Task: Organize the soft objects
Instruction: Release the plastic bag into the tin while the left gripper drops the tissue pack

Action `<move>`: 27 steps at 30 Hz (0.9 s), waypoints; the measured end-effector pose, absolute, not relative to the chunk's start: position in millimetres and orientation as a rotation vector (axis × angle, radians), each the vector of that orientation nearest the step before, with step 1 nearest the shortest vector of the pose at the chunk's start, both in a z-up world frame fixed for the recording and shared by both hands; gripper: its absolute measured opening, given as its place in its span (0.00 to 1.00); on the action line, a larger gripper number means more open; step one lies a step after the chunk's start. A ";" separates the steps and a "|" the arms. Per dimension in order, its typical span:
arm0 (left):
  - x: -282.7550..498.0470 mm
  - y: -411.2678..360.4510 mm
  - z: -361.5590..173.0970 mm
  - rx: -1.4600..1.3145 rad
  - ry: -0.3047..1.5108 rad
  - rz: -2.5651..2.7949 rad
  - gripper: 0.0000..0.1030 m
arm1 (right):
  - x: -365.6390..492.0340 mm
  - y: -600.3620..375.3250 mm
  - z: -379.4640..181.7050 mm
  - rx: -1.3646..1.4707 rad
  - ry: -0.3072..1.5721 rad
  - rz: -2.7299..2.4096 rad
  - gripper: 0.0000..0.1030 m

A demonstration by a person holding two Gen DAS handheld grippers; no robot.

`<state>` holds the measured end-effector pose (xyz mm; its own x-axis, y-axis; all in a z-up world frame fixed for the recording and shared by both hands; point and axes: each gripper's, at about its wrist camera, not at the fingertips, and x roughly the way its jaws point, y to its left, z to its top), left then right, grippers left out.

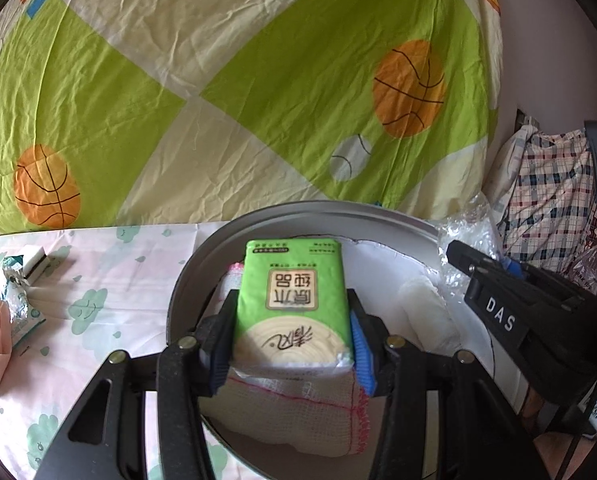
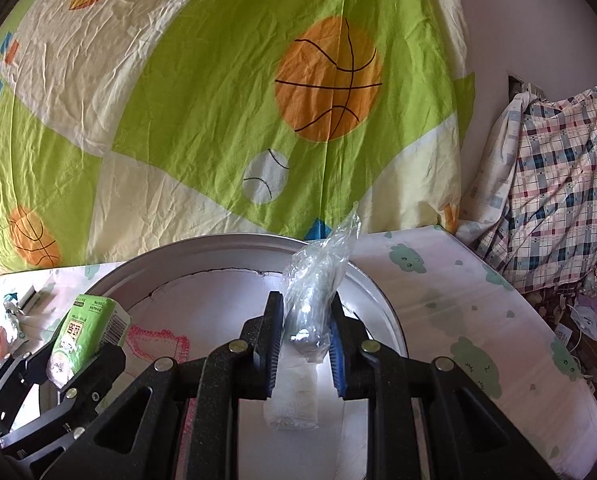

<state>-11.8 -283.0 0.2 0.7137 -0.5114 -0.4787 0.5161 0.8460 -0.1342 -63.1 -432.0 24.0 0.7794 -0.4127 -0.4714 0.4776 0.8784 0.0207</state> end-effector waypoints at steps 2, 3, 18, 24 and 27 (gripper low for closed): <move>-10.0 -282.2 0.0 0.006 0.533 -0.564 0.47 | -59.9 -431.3 20.8 0.130 0.492 -0.483 0.22; -9.0 -282.3 -0.4 0.006 0.537 -0.562 0.47 | -59.8 -430.8 19.9 0.127 0.493 -0.483 0.22; -4.2 -287.6 -1.6 0.042 0.567 -0.528 0.47 | -55.1 -430.9 17.8 0.116 0.534 -0.484 0.22; -7.9 -283.3 -0.6 0.031 0.543 -0.520 0.61 | -54.2 -430.7 17.2 0.121 0.542 -0.460 0.25; -17.8 -279.3 4.0 0.041 0.481 -0.448 0.91 | -53.4 -429.9 17.1 0.118 0.550 -0.449 0.31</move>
